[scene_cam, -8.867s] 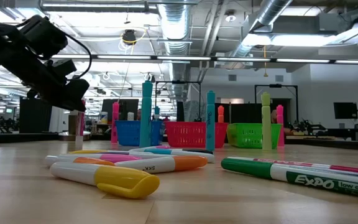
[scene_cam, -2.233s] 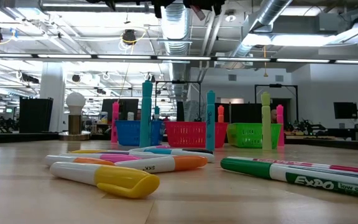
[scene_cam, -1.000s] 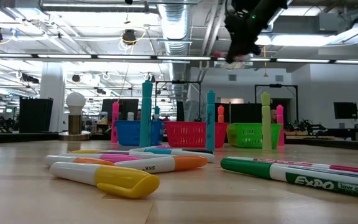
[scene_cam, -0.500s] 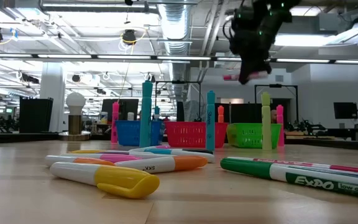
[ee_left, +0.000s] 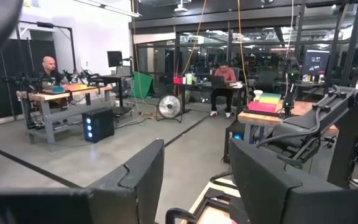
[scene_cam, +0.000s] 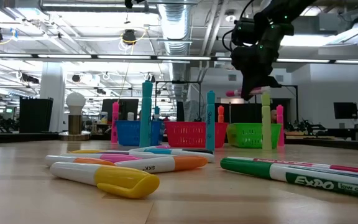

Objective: Pick & Place Markers
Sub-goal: Put the large pink marker pen into the green bin

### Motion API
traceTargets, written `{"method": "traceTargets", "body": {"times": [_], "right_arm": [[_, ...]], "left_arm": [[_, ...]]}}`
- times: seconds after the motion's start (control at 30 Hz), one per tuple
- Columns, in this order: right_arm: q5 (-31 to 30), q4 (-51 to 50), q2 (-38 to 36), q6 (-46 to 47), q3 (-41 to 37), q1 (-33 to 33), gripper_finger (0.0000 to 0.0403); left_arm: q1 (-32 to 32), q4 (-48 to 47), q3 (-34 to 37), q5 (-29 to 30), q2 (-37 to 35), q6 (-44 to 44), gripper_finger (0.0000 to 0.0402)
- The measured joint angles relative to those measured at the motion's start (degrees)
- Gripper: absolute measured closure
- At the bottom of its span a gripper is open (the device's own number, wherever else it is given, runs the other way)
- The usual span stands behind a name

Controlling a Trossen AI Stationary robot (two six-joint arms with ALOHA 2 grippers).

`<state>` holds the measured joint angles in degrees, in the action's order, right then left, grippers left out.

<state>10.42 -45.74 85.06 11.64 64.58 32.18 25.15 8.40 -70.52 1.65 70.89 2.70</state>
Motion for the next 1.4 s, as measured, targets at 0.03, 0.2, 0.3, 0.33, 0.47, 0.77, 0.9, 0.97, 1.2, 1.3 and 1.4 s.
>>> {"method": "traceTargets", "body": {"times": [0.03,0.2,0.3,0.33,0.47,0.77,0.9,0.97,1.2,1.3,1.4], "right_arm": [[-0.5,0.0,0.0,0.7,0.0,-0.2,0.0346],[-5.1,-0.7,0.6,3.5,0.0,-1.2,0.0334],[-6.2,-0.5,1.2,4.0,0.0,-1.8,0.0327],[-6.1,-0.6,1.4,4.0,0.0,-1.8,0.0325],[-6.1,-0.5,2.6,4.0,0.0,-2.6,0.0323],[-7.0,-2.0,3.9,3.3,0.0,-3.3,0.0322],[-7.0,-2.2,4.0,2.9,0.0,-3.3,0.0322],[-7.3,-2.2,3.9,2.9,0.0,-3.3,0.0321],[-7.4,-2.4,3.9,2.0,0.0,-3.3,0.0314],[-7.4,-2.4,3.9,1.9,0.0,-3.3,0.0302],[-7.5,-2.4,3.9,1.9,0.0,-3.3,0.0285]], "left_arm": [[0.0,0.0,0.0,0.0,0.0,0.0,0.022],[-0.2,0.0,0.0,0.0,0.0,-0.2,0.022],[-0.5,0.0,0.0,0.0,0.0,-0.2,0.022],[-0.5,0.0,0.0,-0.1,0.0,-0.2,0.022],[-0.5,0.0,0.0,0.0,0.0,-0.2,0.022],[-0.5,-0.1,0.0,0.0,0.0,-0.2,0.022],[-0.5,-0.1,0.0,0.0,0.0,-0.2,0.022],[-0.5,-0.1,0.0,0.0,0.0,-0.2,0.022],[-0.5,-0.3,0.0,0.0,0.0,-0.2,0.022],[-0.5,-0.5,0.0,0.0,0.0,-0.2,0.022],[-0.5,-0.6,0.0,0.0,0.0,-0.2,0.022]]}}
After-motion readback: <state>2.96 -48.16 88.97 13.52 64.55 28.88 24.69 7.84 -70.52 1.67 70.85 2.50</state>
